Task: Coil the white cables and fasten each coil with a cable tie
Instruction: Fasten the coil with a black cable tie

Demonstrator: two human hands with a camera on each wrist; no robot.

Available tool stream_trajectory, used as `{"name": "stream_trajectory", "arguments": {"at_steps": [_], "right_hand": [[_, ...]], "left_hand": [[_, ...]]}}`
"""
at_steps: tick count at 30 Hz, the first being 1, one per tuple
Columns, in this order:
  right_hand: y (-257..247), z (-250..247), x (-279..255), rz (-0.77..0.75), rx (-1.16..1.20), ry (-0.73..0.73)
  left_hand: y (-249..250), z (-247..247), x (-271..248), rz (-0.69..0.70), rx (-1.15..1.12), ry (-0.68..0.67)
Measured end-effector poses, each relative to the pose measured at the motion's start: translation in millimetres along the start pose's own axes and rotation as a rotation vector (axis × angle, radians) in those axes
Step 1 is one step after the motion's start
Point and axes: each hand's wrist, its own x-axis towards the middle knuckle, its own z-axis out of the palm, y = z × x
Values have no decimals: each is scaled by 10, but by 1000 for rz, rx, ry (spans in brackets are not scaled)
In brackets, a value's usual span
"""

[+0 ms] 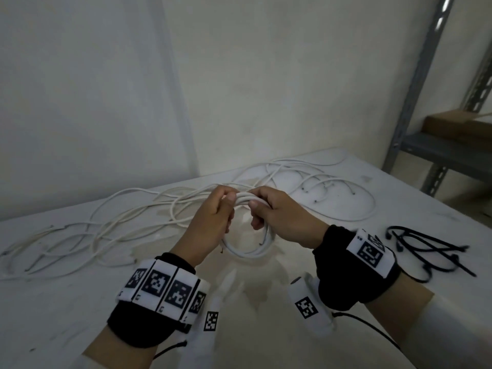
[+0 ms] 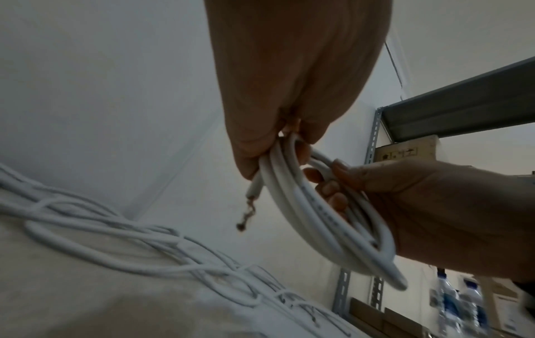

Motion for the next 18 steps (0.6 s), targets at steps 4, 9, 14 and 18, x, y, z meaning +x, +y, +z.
{"name": "stream_trajectory", "arguments": {"at_steps": [4, 9, 14, 18], "right_hand": [[81, -124, -190, 45, 12, 37], [159, -451, -419, 111, -67, 125], [423, -974, -675, 226, -372, 150], [607, -1231, -812, 411, -652, 7]], "left_hand": [[9, 219, -26, 71, 10, -14], [6, 339, -128, 50, -15, -11], [5, 409, -194, 16, -51, -14], [4, 487, -214, -6, -38, -31]]}}
